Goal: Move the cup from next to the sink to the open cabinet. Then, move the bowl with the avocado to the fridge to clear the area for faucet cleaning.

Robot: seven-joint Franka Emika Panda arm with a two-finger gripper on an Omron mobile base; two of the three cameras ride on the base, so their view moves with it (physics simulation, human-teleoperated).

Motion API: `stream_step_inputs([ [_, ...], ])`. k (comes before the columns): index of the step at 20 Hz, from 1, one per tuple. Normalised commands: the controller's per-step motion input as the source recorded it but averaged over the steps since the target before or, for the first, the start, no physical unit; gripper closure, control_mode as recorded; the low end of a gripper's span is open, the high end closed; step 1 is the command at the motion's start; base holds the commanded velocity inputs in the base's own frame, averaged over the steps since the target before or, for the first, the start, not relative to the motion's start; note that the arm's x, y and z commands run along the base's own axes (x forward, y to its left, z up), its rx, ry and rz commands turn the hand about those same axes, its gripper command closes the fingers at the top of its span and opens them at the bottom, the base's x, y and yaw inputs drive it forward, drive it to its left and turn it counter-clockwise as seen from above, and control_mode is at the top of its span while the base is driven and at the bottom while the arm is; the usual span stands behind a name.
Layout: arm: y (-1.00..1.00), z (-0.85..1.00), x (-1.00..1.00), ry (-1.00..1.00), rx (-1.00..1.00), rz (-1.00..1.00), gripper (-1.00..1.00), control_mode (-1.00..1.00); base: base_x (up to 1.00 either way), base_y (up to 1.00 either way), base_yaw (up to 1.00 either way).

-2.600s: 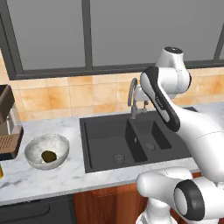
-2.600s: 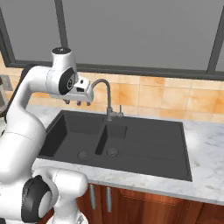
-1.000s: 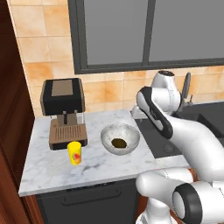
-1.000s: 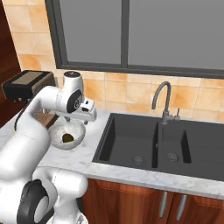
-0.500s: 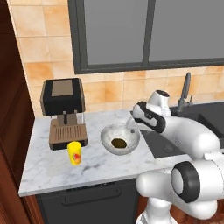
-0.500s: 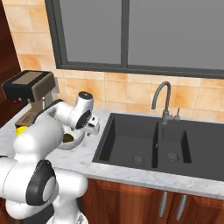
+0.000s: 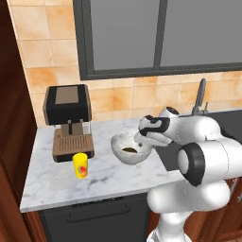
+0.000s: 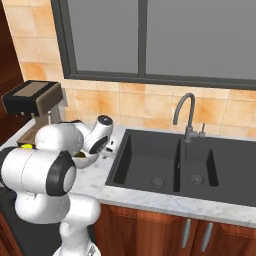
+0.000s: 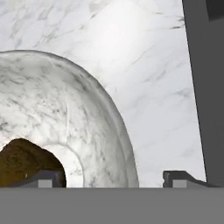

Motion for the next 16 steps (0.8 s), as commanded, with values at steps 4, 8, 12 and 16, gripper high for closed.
stream_step_inputs([
  [4, 0.01, -0.03, 0.04, 0.01, 0.0, 0.0, 1.0, -1.0, 0.0, 0.0, 0.0],
  [8, 0.0, 0.08, -0.07, -0.04, 0.0, 0.0, 1.0, -1.0, 0.0, 0.0, 0.0],
  [12, 0.0, 0.79, -0.26, -0.13, 0.12, -0.05, 1.0, -1.0, 0.0, 0.0, 0.0],
  [16, -0.01, 1.0, -0.3, -0.15, 0.16, -0.23, 1.0, -1.0, 0.0, 0.0, 0.0],
])
